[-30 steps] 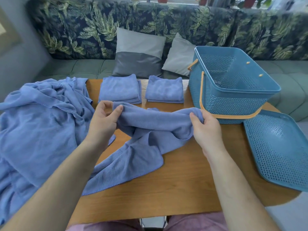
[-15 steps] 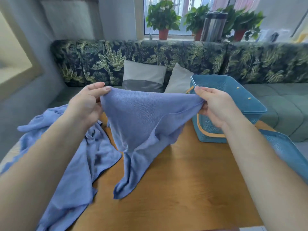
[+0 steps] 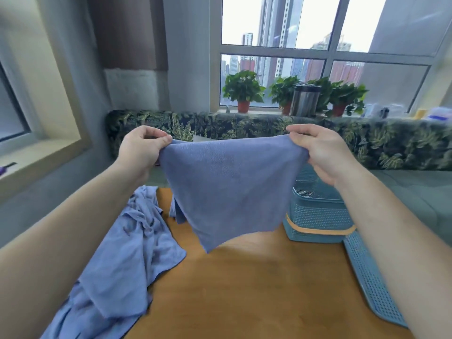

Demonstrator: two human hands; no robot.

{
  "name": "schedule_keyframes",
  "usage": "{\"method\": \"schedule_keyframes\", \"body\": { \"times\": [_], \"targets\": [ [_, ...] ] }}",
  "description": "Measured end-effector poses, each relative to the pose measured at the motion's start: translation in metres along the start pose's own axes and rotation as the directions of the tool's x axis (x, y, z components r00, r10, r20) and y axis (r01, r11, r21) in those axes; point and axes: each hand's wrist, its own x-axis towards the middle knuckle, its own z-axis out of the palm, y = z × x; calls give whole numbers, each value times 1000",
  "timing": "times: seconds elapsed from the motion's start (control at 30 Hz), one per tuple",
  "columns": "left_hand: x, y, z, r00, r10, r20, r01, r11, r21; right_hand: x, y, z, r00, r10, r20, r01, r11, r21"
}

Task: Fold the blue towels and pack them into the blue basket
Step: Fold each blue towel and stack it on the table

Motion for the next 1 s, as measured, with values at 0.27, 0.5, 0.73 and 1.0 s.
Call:
{"method": "schedule_keyframes", "body": {
  "times": [0.27,0.5,0.73,1.0],
  "targets": [
    [-8,19,-3,998,-47,52,52,993,-103,-25,-15,-23,998,26,54,-37,977,210],
    [5,11,13,984,-101,143,115,989,-93,-11,-1,-13,997,82,10,-83,995,51],
    [44,-5,29,982,135,131,-173,924,340,35,13,4,997,53,-60,-65,975,-213],
    [57,3,21,897,418,143,-432,766,475,35,7,6,976,-205,-73,159,900,-405]
  ]
}}
